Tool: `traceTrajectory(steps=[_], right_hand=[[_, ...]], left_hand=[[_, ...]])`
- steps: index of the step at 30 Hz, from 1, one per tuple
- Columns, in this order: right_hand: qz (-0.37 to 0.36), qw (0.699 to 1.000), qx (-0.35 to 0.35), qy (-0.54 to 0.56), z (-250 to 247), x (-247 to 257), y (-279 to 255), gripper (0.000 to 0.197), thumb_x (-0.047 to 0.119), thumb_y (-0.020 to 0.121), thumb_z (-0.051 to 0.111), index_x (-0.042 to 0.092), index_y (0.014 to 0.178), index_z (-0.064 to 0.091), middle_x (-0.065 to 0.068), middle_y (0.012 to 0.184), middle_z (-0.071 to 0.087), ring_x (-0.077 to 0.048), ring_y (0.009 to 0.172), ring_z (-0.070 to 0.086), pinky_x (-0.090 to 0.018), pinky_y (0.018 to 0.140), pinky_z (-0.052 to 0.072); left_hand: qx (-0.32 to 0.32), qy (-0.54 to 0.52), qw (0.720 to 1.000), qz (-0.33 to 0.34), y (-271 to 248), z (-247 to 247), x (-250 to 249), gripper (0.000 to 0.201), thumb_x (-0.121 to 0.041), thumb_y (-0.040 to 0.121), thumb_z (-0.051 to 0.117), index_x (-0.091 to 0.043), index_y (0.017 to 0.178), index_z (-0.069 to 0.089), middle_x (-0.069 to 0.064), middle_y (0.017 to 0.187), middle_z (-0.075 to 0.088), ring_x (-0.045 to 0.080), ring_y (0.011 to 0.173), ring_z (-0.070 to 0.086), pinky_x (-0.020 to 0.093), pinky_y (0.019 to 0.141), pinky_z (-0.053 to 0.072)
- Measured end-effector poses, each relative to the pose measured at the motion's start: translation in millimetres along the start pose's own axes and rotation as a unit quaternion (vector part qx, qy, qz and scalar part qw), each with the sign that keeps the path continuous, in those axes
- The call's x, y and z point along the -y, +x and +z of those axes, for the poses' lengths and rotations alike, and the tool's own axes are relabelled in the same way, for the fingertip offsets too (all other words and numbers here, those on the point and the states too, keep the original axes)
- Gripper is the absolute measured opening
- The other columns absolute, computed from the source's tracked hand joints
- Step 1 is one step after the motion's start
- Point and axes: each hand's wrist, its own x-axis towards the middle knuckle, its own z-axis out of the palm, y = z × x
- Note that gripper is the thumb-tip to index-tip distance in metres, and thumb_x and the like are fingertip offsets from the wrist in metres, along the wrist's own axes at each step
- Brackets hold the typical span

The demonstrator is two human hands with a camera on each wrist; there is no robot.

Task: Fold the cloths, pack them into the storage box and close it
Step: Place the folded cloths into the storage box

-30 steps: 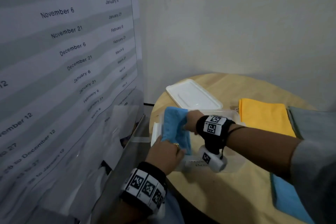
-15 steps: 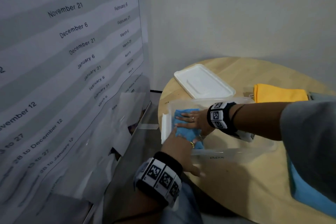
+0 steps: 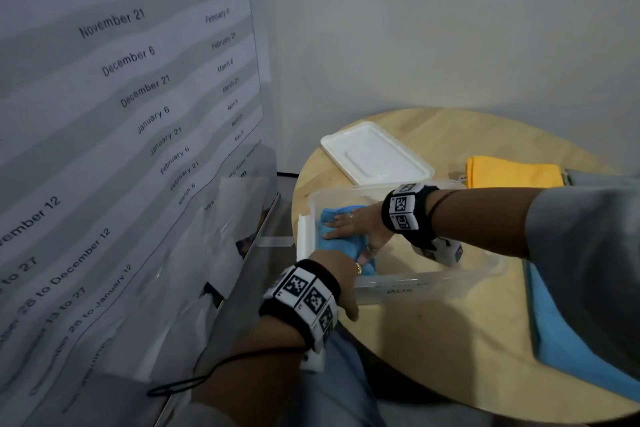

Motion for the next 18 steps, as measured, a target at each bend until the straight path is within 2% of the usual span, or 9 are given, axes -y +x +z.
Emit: traceTrajectory(steps=[2,3,5,7,10,12,14,16,18], right_hand=[[0.047,0.994,-0.043,0.091,-9.9,1.1,-24.6,0.064,0.039,0.093,0.051,0.025,0.149,0.021,-0.003,0.155,0.024,-0.022,0.142,0.023,-0.037,0.115,0.018],[0.070,0.985,-0.088,0.130,-13.0,-0.7,-42.3,0.056,0.039,0.095,0.048,0.024,0.146,0.030,-0.004,0.150,0.035,-0.022,0.136,0.035,-0.034,0.111,0.026],[0.104,0.955,-0.195,0.198,-10.7,-7.2,-86.0,0.045,0.037,0.096,0.046,0.021,0.138,0.043,-0.005,0.139,0.049,-0.020,0.123,0.049,-0.029,0.102,0.035],[0.131,0.921,-0.283,0.233,7.9,-15.2,-136.9,0.037,0.032,0.096,0.048,0.018,0.130,0.051,-0.004,0.126,0.059,-0.017,0.110,0.057,-0.026,0.093,0.039],[0.194,0.868,-0.370,0.267,59.6,-26.2,-197.7,0.027,0.024,0.093,0.055,0.012,0.116,0.061,-0.004,0.102,0.065,-0.017,0.090,0.057,-0.031,0.088,0.045],[0.254,0.846,-0.358,0.301,104.3,-34.2,-230.1,0.023,0.022,0.090,0.060,0.010,0.109,0.064,-0.004,0.095,0.064,-0.018,0.087,0.057,-0.029,0.082,0.046],[0.319,0.843,-0.308,0.304,148.6,-43.4,-252.8,0.024,0.024,0.087,0.064,0.012,0.107,0.065,-0.002,0.092,0.064,-0.013,0.082,0.054,-0.019,0.069,0.041],[0.366,0.847,-0.253,0.290,189.3,-48.9,-270.1,0.028,0.026,0.084,0.067,0.013,0.109,0.065,0.004,0.088,0.058,-0.009,0.082,0.052,-0.015,0.066,0.035],[0.395,0.853,-0.191,0.282,223.5,-48.0,-281.3,0.034,0.026,0.083,0.068,0.014,0.114,0.063,0.005,0.094,0.055,-0.010,0.092,0.055,-0.014,0.070,0.031]], left_hand=[[-0.021,-0.044,0.999,-0.007,-5.1,-0.4,0.4,0.065,-0.050,0.074,0.072,-0.013,0.121,0.050,0.006,0.122,0.057,0.023,0.110,0.055,0.034,0.087,0.045],[-0.041,-0.070,0.997,-0.011,-7.7,0.7,1.0,0.073,-0.051,0.072,0.073,-0.014,0.128,0.046,0.006,0.129,0.052,0.023,0.116,0.051,0.035,0.092,0.043],[-0.088,-0.094,0.992,-0.013,-13.4,2.5,-0.6,0.101,-0.057,0.068,0.072,-0.017,0.146,0.023,0.008,0.148,0.031,0.026,0.134,0.033,0.038,0.109,0.033],[-0.136,-0.099,0.986,-0.007,-23.1,-0.3,-14.0,0.117,-0.067,0.068,0.067,-0.025,0.151,-0.006,0.010,0.158,0.000,0.030,0.145,0.005,0.048,0.117,0.015],[-0.202,-0.078,0.976,0.028,-27.2,-10.0,-53.1,0.120,-0.071,0.068,0.062,-0.033,0.145,-0.022,0.008,0.155,-0.026,0.031,0.143,-0.019,0.053,0.117,-0.002],[-0.237,-0.045,0.967,0.081,-18.3,-16.4,-93.1,0.117,-0.070,0.070,0.062,-0.034,0.146,-0.019,0.008,0.154,-0.026,0.030,0.143,-0.022,0.051,0.116,-0.007],[-0.253,-0.012,0.957,0.139,-0.5,-18.8,-135.5,0.110,-0.066,0.074,0.061,-0.030,0.149,-0.010,0.011,0.156,-0.018,0.030,0.144,-0.016,0.047,0.116,-0.006],[-0.254,-0.001,0.948,0.190,18.7,-19.6,-178.7,0.097,-0.056,0.079,0.062,-0.022,0.151,0.006,0.013,0.157,-0.003,0.029,0.145,-0.004,0.040,0.117,0.001],[-0.239,-0.024,0.945,0.222,37.7,-17.2,-219.8,0.074,-0.039,0.084,0.064,-0.012,0.145,0.031,0.014,0.152,0.021,0.028,0.140,0.017,0.035,0.115,0.017]])
